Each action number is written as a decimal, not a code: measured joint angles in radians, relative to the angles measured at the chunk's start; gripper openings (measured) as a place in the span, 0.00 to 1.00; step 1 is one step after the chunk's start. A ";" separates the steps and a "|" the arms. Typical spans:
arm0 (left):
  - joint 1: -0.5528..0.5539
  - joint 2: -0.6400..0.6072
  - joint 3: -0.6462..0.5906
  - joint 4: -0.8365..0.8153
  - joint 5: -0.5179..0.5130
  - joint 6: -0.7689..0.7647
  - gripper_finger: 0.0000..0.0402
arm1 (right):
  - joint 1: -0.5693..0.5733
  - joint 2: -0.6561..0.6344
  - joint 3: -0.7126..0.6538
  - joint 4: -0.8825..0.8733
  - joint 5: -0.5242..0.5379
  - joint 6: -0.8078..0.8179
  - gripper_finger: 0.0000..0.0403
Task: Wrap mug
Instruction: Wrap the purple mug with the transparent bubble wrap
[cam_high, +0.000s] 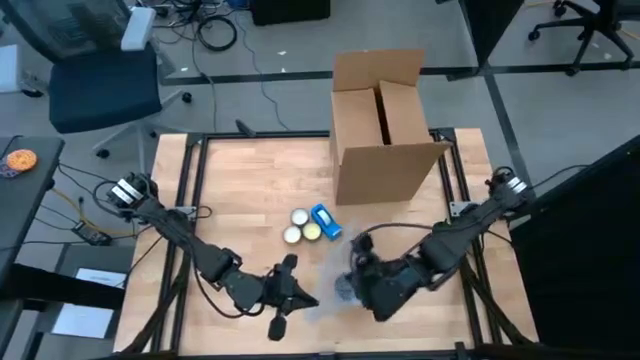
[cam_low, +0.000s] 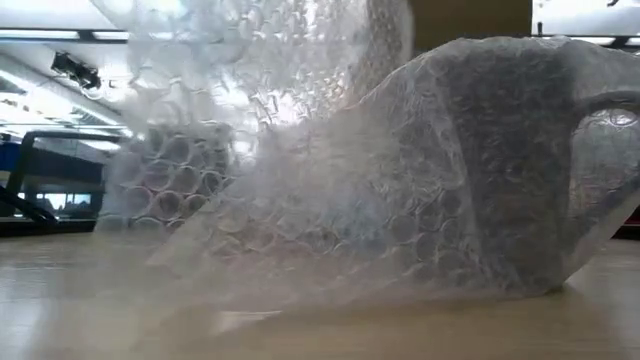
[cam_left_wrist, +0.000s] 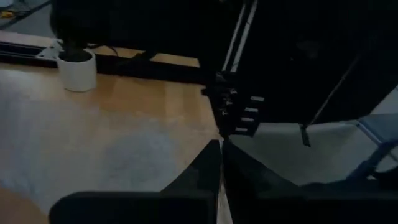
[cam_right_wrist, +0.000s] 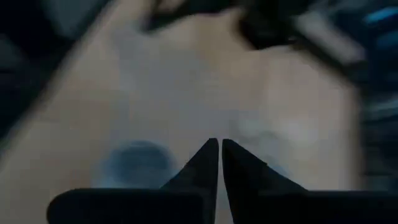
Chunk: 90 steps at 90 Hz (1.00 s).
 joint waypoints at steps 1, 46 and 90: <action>-0.001 0.000 0.000 0.001 0.003 0.000 0.00 | 0.000 -0.004 0.000 -0.003 0.019 -0.011 0.00; -0.016 0.000 0.000 0.071 0.283 0.051 0.00 | -0.258 -0.032 -0.001 -0.033 -0.053 -0.266 0.00; -0.020 0.000 0.000 0.043 0.278 0.068 0.00 | -0.439 -0.030 -0.166 0.047 -0.430 -0.320 0.00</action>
